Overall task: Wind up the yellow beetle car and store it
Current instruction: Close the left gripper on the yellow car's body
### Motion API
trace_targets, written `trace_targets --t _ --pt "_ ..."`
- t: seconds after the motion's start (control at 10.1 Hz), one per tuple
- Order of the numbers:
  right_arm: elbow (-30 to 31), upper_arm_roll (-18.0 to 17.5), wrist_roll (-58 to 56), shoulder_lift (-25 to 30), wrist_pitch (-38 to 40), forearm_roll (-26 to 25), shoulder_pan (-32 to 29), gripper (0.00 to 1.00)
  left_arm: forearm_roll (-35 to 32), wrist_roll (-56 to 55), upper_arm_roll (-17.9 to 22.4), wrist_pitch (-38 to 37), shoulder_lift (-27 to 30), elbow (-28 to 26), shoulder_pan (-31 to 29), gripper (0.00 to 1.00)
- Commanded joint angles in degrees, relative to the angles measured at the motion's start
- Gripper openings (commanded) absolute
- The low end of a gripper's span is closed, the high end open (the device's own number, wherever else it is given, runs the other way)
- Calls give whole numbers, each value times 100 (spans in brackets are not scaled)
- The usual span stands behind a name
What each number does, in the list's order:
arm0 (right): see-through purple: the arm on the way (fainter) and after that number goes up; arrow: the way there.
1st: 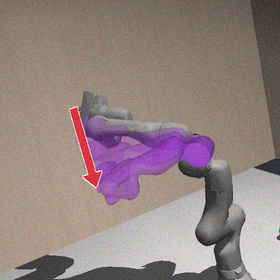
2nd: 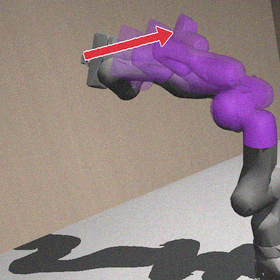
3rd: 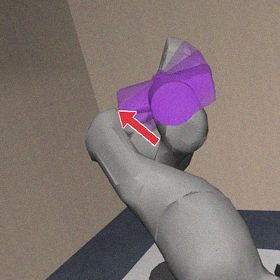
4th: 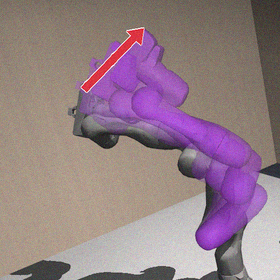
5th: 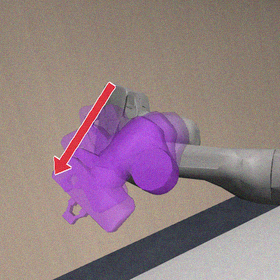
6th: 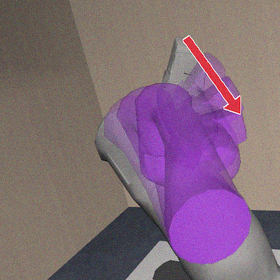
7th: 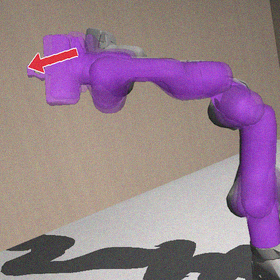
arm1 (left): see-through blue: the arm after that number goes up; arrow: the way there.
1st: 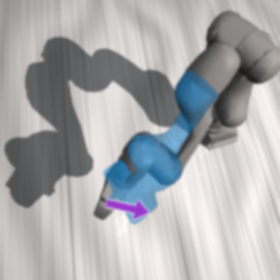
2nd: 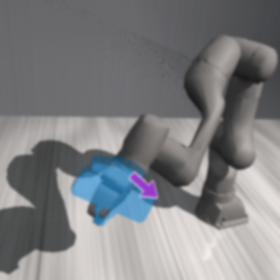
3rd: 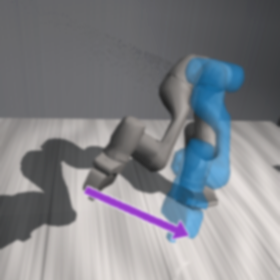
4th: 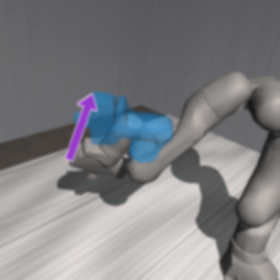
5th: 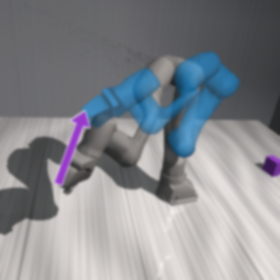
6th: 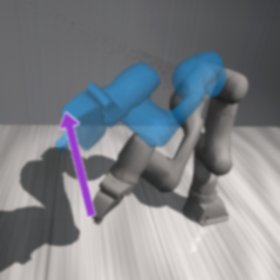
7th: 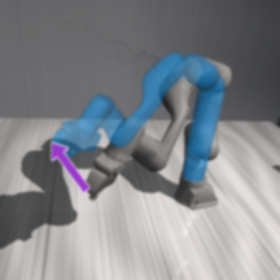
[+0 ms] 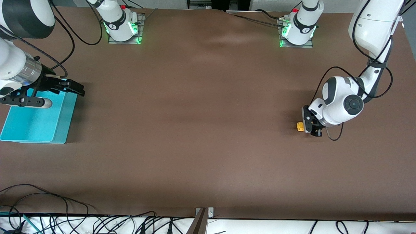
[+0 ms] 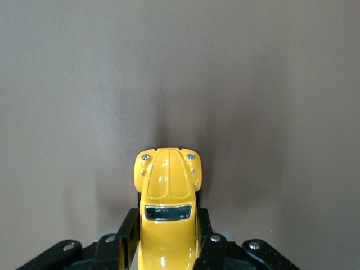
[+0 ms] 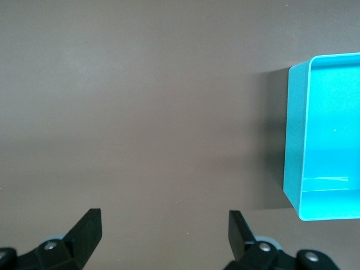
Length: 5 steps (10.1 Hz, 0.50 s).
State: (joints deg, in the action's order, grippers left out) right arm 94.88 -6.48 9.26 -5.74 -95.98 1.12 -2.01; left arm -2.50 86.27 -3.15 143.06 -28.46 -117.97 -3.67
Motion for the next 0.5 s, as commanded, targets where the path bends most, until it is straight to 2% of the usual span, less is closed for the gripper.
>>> trace_targets --t 0.0,0.4 --pt "-110 -20 -73 -41 106 29 -45 100 -338 398 -10 3 -299 134 -370 8" --pt "-84 -20 -47 -41 106 29 -45 100 -366 1399 -10 3 -528 415 -1091 8"
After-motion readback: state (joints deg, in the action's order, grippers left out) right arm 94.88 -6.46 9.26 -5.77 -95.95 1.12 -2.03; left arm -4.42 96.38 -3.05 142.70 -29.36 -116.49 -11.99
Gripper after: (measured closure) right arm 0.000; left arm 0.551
